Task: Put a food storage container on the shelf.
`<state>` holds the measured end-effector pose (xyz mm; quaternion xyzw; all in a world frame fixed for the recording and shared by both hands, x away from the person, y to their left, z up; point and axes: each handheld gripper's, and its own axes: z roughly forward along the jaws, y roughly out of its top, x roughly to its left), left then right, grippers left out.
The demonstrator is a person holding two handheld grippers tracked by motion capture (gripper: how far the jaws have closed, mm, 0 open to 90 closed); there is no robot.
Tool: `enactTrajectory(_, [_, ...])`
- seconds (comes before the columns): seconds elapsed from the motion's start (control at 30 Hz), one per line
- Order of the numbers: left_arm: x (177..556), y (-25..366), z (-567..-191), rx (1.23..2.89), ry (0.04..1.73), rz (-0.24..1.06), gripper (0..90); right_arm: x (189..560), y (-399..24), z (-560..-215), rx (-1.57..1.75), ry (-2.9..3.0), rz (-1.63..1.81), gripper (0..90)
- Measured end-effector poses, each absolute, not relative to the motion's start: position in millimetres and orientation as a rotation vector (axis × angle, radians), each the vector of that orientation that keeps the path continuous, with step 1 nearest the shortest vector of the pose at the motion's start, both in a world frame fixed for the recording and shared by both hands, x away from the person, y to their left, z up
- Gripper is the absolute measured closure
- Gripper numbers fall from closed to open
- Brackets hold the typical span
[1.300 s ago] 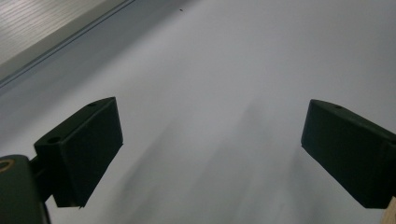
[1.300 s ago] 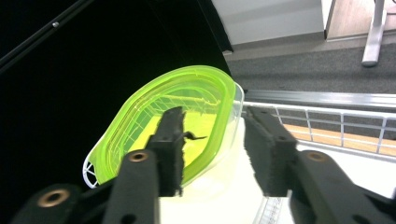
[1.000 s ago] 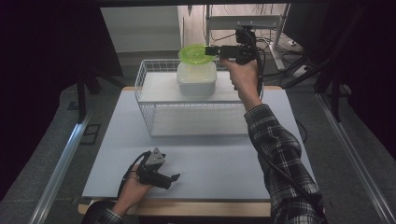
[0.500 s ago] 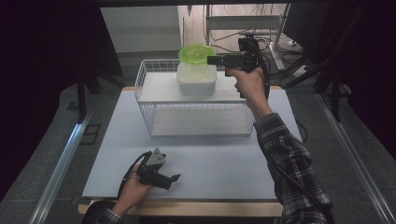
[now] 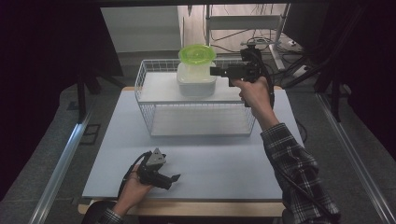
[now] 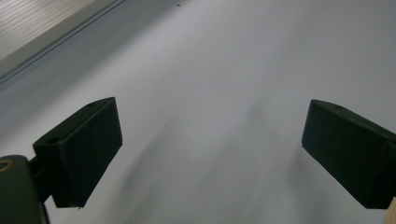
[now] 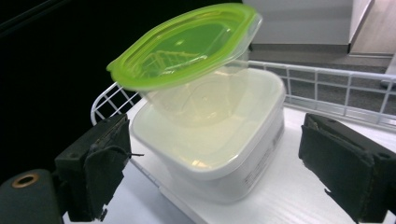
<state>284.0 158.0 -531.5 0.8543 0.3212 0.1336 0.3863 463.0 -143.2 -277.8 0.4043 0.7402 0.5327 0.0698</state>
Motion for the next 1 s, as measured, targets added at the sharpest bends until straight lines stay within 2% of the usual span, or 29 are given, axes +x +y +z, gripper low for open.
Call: enactTrajectory(1.0, [285,160,-530,2.143,0.831,0.332,4.1,407,-141,-315,0.925,2.318,1.414,5.1])
